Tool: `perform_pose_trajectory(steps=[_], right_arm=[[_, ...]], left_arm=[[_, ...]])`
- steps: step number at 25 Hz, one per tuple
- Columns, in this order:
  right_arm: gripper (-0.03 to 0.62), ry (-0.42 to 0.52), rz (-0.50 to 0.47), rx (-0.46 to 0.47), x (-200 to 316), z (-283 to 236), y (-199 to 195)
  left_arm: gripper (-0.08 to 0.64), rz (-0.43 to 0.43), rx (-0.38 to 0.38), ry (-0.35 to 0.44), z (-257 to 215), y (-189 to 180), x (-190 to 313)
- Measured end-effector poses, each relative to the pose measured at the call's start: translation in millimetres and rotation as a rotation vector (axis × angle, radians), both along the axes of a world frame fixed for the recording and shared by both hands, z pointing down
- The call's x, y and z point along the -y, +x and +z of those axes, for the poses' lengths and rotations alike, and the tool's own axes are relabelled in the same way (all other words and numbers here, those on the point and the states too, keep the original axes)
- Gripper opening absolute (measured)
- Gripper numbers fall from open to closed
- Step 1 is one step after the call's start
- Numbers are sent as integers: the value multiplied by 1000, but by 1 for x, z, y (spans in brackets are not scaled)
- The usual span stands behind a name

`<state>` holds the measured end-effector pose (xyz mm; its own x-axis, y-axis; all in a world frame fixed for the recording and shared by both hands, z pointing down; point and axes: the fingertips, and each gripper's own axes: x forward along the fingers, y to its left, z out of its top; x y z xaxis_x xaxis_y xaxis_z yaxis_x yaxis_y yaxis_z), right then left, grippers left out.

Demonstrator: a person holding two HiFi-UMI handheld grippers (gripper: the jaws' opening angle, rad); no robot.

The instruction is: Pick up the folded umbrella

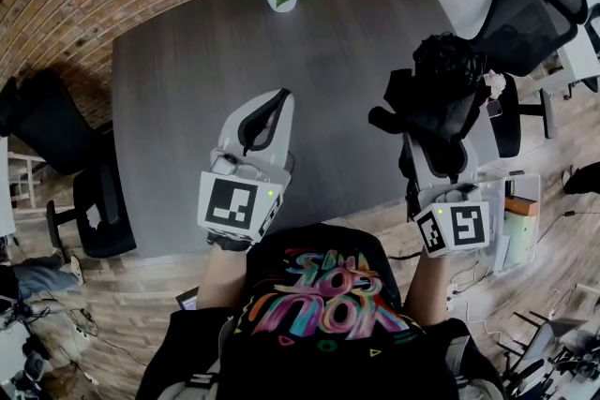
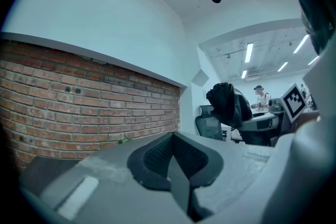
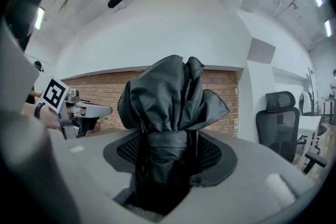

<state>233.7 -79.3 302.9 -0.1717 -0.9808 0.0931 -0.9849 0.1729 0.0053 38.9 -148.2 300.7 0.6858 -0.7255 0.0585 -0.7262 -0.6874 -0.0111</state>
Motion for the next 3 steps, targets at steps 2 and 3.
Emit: perform_pose_trajectory(steps=[2,3], right_arm=[[245,0,-1,-1,0,0,-1],[245,0,-2,-1,0,1,-1]], left_arm=[[0,0,0,-1,0,0,0],[2,0,1,-1,1,0,0]])
